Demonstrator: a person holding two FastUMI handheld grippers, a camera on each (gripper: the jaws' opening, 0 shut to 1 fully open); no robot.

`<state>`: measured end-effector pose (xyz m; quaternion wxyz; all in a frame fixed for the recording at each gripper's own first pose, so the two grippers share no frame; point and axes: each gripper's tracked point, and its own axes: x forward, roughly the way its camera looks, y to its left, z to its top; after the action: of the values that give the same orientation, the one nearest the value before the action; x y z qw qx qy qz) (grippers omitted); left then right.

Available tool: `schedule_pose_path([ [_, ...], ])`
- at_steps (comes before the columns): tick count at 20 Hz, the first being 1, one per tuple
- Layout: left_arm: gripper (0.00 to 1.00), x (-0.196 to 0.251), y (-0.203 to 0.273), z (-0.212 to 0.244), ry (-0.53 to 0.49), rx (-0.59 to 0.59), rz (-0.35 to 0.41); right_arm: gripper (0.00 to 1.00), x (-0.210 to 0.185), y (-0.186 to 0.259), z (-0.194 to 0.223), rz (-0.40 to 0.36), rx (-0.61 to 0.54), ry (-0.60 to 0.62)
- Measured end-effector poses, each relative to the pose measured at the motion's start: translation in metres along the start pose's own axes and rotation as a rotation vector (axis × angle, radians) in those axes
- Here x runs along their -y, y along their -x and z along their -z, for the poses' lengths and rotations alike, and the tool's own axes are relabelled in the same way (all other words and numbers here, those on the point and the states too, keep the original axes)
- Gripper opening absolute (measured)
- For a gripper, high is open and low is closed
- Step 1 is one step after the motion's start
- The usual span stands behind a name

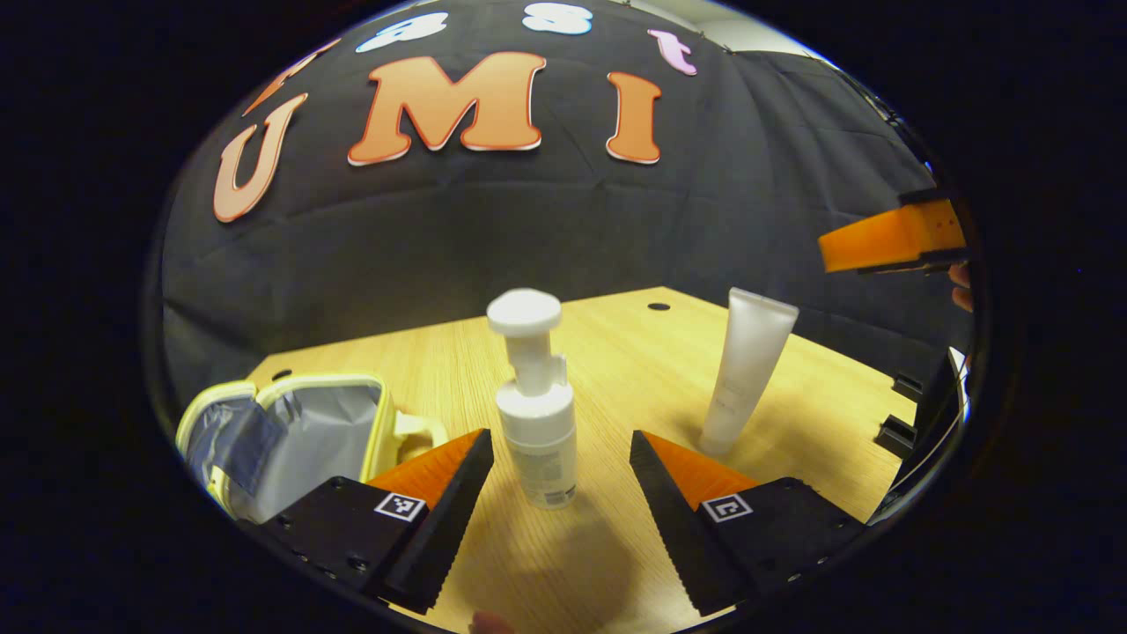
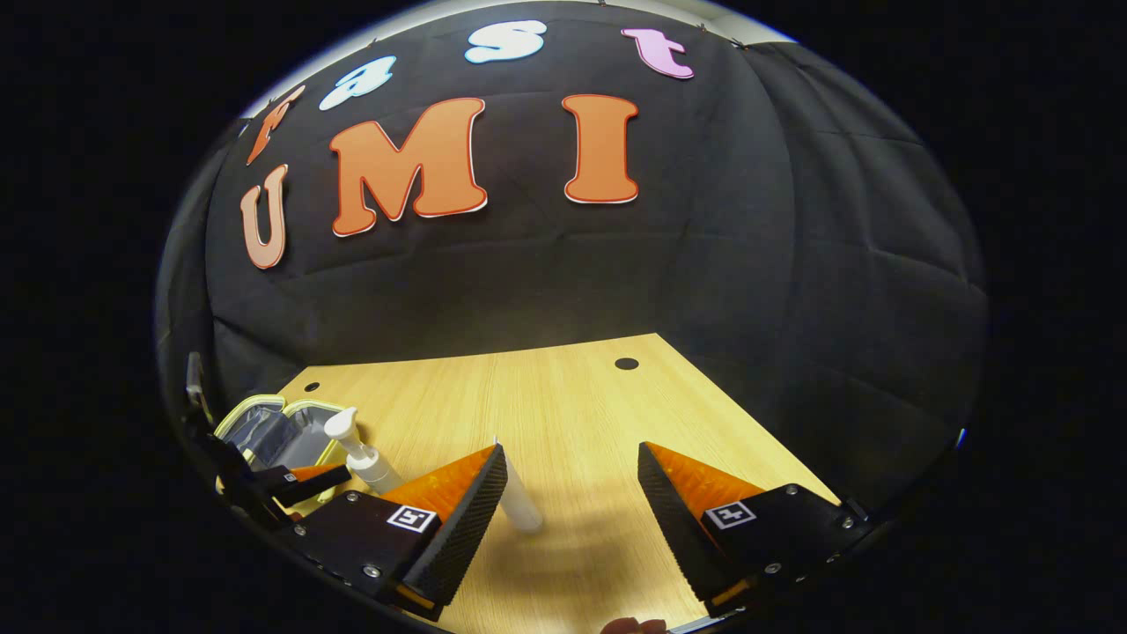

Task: First open the suitcase, pack the skin care products into it, and then close the suitcase.

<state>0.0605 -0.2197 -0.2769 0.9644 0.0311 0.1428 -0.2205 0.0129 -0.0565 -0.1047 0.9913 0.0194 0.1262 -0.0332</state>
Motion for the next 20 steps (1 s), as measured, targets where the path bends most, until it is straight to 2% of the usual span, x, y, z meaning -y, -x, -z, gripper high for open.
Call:
schedule_pose_path([
  [4, 0.98, -0.014, -0.023, 0.013, 0.023, -0.039, -0.074, 0.95, 0.011, 0.002, 0.003, 0.009, -0.008, 0.005],
  [6, 0.99, -0.018, -0.030, 0.016, 0.010, -0.070, -0.090, 0.95, 0.016, 0.002, 0.005, 0.014, -0.015, -0.002],
  [8, 0.95, -0.016, -0.041, 0.023, 0.007, -0.097, -0.080, 0.95, 0.018, 0.003, 0.006, 0.019, -0.015, -0.008],
  [9, 0.84, -0.014, -0.030, 0.016, 0.017, -0.093, -0.081, 0.95, 0.019, 0.003, 0.009, 0.023, -0.019, -0.005],
  [11, 0.61, -0.013, -0.044, 0.017, 0.025, -0.093, -0.067, 0.95, 0.016, 0.004, 0.017, 0.021, -0.036, 0.001],
  [15, 0.60, -0.014, -0.029, 0.011, 0.052, -0.130, -0.037, 0.96, 0.001, 0.009, 0.028, -0.003, -0.048, 0.031],
  [20, 0.59, -0.025, 0.029, -0.030, 0.053, -0.129, 0.022, 0.95, -0.035, 0.005, 0.046, -0.079, -0.079, 0.078],
])
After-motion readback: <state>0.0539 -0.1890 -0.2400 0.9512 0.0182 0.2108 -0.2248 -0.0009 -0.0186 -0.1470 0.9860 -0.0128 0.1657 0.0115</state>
